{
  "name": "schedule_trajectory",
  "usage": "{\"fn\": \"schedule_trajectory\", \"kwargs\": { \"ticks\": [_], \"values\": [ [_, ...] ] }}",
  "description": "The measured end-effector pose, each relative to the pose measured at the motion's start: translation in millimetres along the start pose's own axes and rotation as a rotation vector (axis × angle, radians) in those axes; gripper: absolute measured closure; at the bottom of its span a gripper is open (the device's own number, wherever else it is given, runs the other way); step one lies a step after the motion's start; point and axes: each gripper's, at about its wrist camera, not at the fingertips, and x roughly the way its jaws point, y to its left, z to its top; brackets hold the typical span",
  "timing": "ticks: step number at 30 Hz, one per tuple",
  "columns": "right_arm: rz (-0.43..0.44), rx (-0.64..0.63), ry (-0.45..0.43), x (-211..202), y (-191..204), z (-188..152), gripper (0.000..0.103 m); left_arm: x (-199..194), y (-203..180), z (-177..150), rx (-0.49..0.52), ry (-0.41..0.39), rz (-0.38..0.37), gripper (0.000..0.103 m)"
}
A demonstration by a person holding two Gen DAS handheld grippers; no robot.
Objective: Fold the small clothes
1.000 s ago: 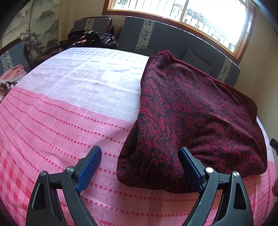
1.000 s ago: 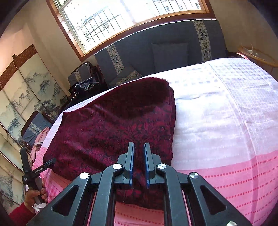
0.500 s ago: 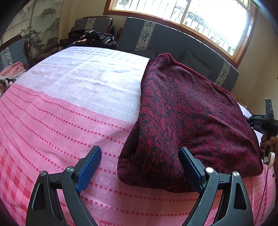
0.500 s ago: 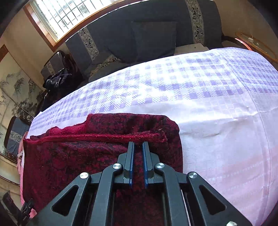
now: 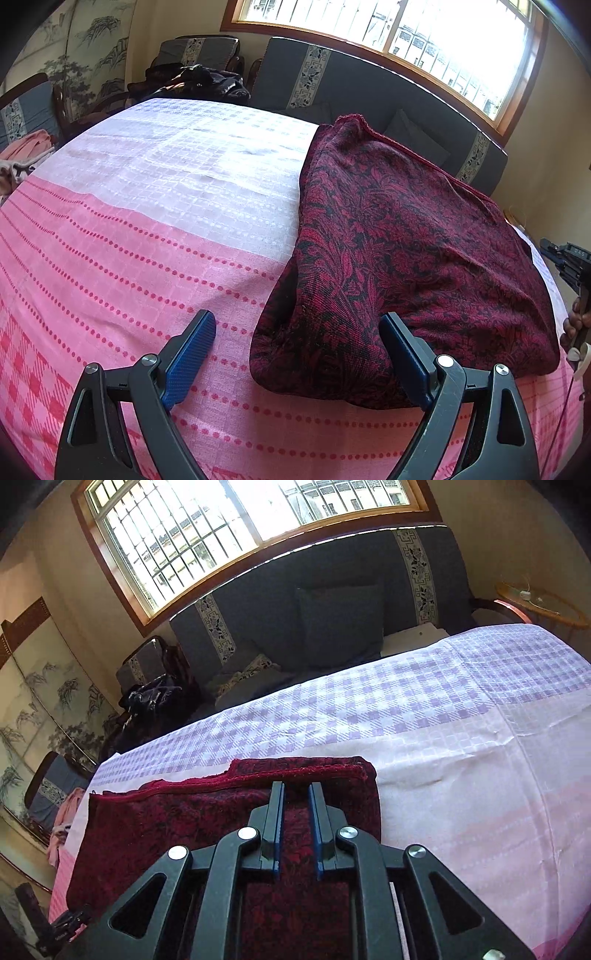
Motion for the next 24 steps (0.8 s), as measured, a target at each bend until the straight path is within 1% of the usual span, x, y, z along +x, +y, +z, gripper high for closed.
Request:
{"fn": "schedule_trajectory", "kwargs": {
  "ticks": [2,3,6,8,9,12,14,15,16,17,18,19,20,21,22,24],
  "values": [
    [0.041,-0.017,-0.033,-24.9,10.3,-12.7,0.089,-3.7,4.2,0.2,-0.026,-0.012,-0.029,0.013],
    [0.060,-0.033,-0.035,-35.2,16.6,-22.2,0.089,-9.9,7.7,0.4,-0.044,-0.033,-0.042,0.013],
    [0.092,-0.085,-0.033,-59.6,32.4,-57.7,0.089,-40.8,14.5,3.2,-0.095,-0.128,-0.060,0.013],
    [0.092,-0.128,-0.039,-70.6,41.7,-82.5,0.089,-60.4,7.7,15.4,-0.074,-0.184,-0.063,0.013],
    [0.091,-0.143,-0.040,-74.0,45.5,-92.6,0.089,-65.1,-0.2,26.2,-0.041,-0.191,-0.069,0.013],
    [0.081,-0.167,-0.042,-75.7,53.4,-113.6,0.089,-60.0,-33.3,65.4,0.099,-0.172,-0.107,0.013],
    [0.079,-0.182,-0.040,-74.8,60.0,-123.4,0.089,-42.0,-54.2,93.3,0.160,-0.138,-0.139,0.015],
    [0.081,-0.192,-0.040,-73.8,63.4,-128.2,0.089,-29.2,-59.3,106.0,0.150,-0.114,-0.170,0.019],
    [0.068,-0.208,-0.043,-72.7,67.3,-132.3,0.089,-13.7,-61.9,118.2,0.121,-0.081,-0.220,0.026],
    [0.053,-0.223,-0.045,-71.5,71.0,-135.9,0.089,2.9,-64.2,128.7,0.101,-0.046,-0.248,0.029],
    [0.049,-0.234,-0.046,-70.2,73.7,-139.4,0.089,19.3,-66.8,137.8,0.094,-0.019,-0.250,0.036],
    [0.052,-0.238,-0.042,-67.7,74.4,-142.0,0.089,32.9,-68.6,145.5,0.090,-0.001,-0.258,0.041],
    [0.050,-0.246,-0.030,-65.7,76.9,-143.6,0.089,44.6,-69.6,150.5,0.090,0.017,-0.275,0.041],
    [0.044,-0.261,-0.039,-68.0,79.4,-147.9,0.089,54.6,-71.2,154.1,0.092,0.031,-0.286,0.042],
    [0.046,-0.268,-0.043,-68.6,80.8,-148.7,0.089,62.8,-73.5,157.2,0.100,0.041,-0.279,0.042],
    [0.036,-0.261,-0.029,-66.0,80.1,-148.8,0.089,80.8,-75.4,161.2,0.106,0.069,-0.238,0.042]
  ]
}}
